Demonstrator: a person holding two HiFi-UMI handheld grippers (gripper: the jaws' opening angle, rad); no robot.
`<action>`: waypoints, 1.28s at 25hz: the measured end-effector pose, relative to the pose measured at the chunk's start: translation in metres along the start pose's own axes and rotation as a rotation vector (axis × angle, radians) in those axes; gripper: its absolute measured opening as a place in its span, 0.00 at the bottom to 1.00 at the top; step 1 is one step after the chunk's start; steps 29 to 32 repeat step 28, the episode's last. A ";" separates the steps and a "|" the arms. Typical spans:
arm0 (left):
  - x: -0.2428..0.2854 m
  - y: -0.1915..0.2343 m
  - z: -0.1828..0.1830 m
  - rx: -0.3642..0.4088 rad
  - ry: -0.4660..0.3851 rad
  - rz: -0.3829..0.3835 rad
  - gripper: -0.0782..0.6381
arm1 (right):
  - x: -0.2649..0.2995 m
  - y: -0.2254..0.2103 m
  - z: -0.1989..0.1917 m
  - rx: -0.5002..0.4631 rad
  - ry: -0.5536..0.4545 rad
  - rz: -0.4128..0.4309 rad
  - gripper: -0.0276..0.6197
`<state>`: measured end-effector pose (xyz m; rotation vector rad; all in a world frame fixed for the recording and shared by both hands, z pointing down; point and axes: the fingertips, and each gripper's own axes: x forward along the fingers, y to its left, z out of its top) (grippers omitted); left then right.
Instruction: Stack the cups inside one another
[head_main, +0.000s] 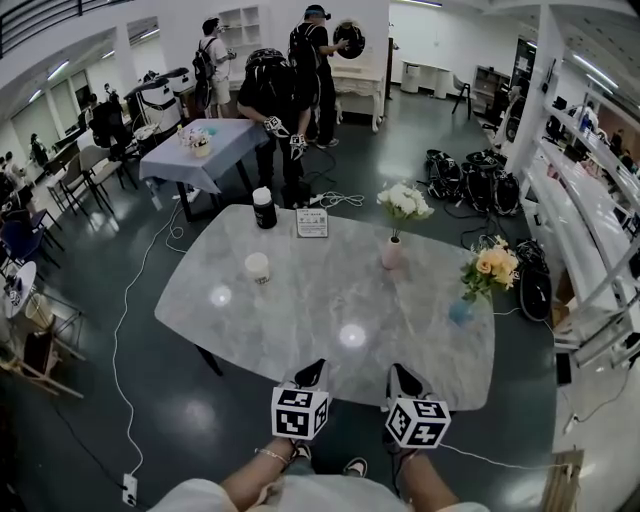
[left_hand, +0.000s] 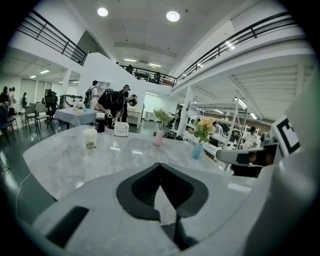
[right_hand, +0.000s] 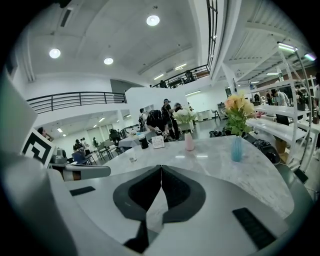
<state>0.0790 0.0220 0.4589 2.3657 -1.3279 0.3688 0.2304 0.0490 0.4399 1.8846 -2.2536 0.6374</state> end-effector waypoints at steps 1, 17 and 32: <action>-0.001 -0.001 -0.001 0.002 0.001 -0.003 0.11 | -0.001 0.001 -0.001 -0.012 0.003 -0.002 0.05; -0.009 0.010 -0.001 -0.016 -0.011 0.000 0.11 | 0.000 0.011 0.004 -0.079 0.004 -0.030 0.05; -0.014 0.013 -0.003 -0.018 -0.006 0.002 0.11 | -0.005 0.009 0.005 -0.077 -0.001 -0.041 0.05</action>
